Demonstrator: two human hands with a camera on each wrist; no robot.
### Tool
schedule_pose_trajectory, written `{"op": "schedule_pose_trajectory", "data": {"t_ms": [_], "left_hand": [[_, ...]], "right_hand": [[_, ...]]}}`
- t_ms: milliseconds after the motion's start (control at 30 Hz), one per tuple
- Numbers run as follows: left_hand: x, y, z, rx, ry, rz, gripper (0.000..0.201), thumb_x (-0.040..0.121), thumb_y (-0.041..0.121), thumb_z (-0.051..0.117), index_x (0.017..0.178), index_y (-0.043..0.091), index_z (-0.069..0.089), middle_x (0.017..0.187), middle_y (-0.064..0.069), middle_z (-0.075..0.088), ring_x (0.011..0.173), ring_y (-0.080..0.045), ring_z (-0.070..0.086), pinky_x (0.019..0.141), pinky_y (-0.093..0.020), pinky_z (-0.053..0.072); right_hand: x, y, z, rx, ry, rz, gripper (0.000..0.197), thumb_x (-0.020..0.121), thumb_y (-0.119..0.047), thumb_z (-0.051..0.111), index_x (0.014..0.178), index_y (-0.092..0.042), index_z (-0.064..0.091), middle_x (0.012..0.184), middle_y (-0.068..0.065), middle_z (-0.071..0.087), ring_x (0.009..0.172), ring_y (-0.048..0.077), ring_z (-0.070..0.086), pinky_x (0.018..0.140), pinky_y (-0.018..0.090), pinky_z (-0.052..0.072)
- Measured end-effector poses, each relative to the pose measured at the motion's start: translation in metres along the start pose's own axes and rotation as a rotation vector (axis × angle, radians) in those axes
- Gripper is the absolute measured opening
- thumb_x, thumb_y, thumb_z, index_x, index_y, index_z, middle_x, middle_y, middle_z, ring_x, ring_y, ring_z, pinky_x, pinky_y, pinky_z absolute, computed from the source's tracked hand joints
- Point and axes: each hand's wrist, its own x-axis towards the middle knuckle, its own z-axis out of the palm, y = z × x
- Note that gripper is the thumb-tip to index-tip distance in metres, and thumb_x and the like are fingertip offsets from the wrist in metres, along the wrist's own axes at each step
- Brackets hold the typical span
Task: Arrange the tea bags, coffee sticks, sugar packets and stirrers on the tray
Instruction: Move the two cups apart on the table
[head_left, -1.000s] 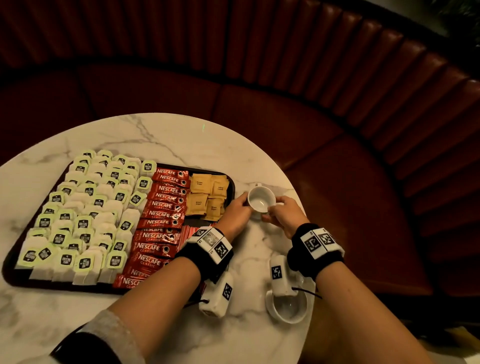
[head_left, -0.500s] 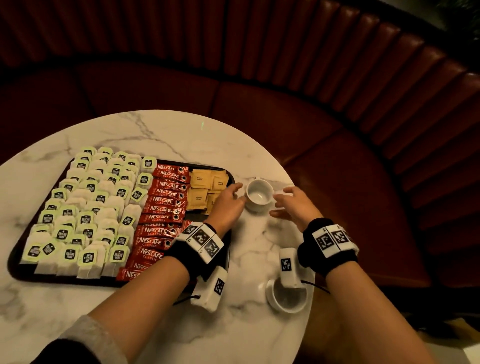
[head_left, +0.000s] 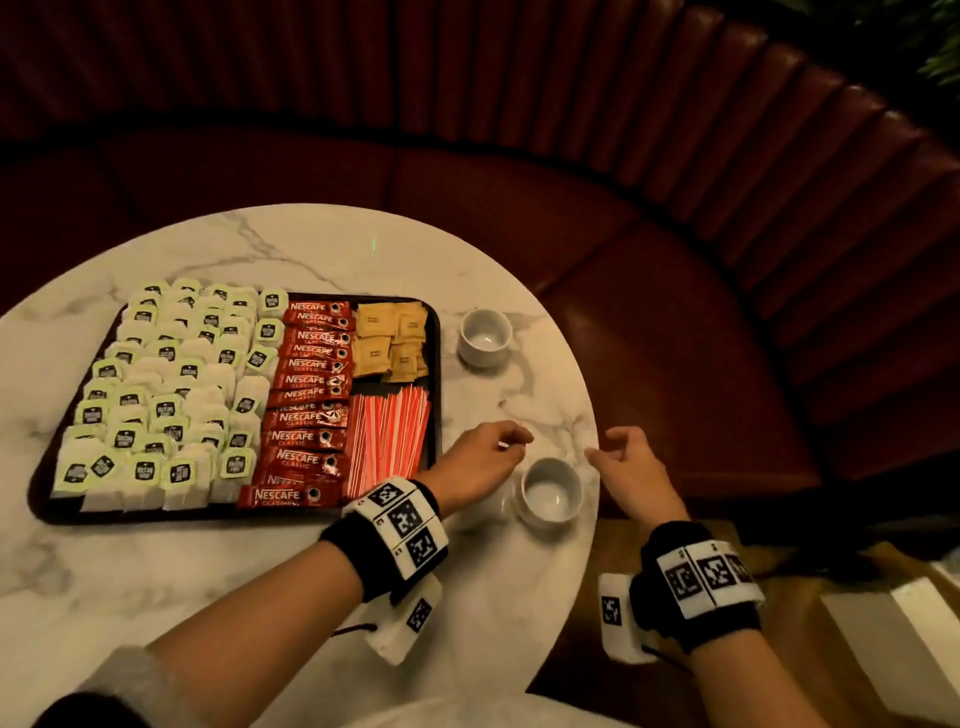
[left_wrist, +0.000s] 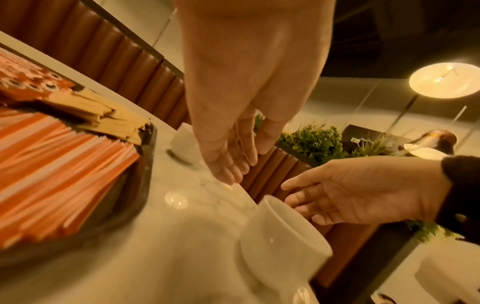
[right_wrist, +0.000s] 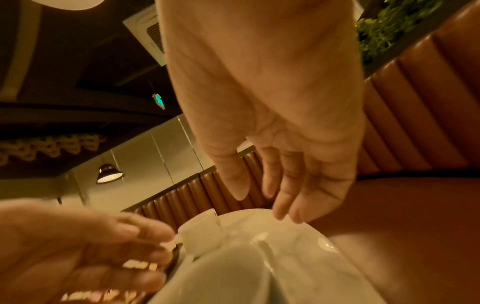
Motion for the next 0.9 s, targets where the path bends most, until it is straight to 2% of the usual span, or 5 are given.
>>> {"op": "schedule_pose_trajectory", "data": {"t_ms": [133, 333, 567, 800, 900], "left_hand": [[-0.005, -0.008, 0.021, -0.004, -0.019, -0.002, 0.032, 0.100, 0.018, 0.051, 0.130, 0.010, 0.059, 0.129, -0.005, 0.061, 0.118, -0.019, 0.057, 0.102, -0.031, 0.045], [-0.008, -0.017, 0.031, -0.041, -0.021, -0.027, 0.034, 0.095, 0.011, 0.053, 0.127, 0.012, 0.061, 0.125, -0.007, 0.065, 0.115, -0.023, 0.060, 0.099, -0.045, 0.049], [-0.006, -0.014, 0.023, -0.127, 0.077, 0.033, 0.032, 0.090, 0.004, 0.053, 0.118, 0.013, 0.066, 0.110, -0.005, 0.070, 0.095, -0.016, 0.062, 0.080, -0.028, 0.051], [0.004, -0.024, -0.013, -0.162, 0.173, -0.027, 0.040, 0.094, 0.005, 0.050, 0.133, 0.014, 0.056, 0.123, -0.002, 0.065, 0.114, -0.016, 0.060, 0.104, -0.036, 0.046], [0.007, -0.030, -0.020, -0.207, 0.207, -0.047, 0.038, 0.093, 0.003, 0.051, 0.127, 0.016, 0.060, 0.117, -0.003, 0.068, 0.110, -0.018, 0.062, 0.100, -0.041, 0.050]], "right_hand": [[-0.015, 0.021, 0.012, 0.044, -0.066, 0.063, 0.024, 0.097, -0.036, 0.058, 0.112, -0.019, 0.052, 0.109, 0.006, 0.062, 0.095, 0.022, 0.064, 0.079, 0.035, 0.054], [-0.028, 0.025, 0.030, 0.273, -0.101, 0.015, 0.018, 0.101, -0.019, 0.052, 0.113, -0.019, 0.066, 0.104, 0.007, 0.067, 0.095, 0.023, 0.066, 0.087, 0.041, 0.058], [-0.013, 0.008, 0.046, 0.377, 0.016, -0.072, 0.014, 0.095, -0.021, 0.057, 0.101, -0.025, 0.070, 0.106, 0.010, 0.071, 0.100, 0.026, 0.068, 0.087, 0.047, 0.058], [0.007, -0.035, 0.069, 0.442, -0.073, -0.139, 0.011, 0.097, -0.019, 0.059, 0.096, -0.026, 0.067, 0.104, 0.012, 0.071, 0.100, 0.029, 0.068, 0.087, 0.044, 0.058], [0.016, -0.044, 0.080, 0.423, -0.076, -0.167, 0.019, 0.094, -0.021, 0.061, 0.083, -0.032, 0.072, 0.101, 0.005, 0.074, 0.099, 0.027, 0.069, 0.088, 0.048, 0.057]]}}
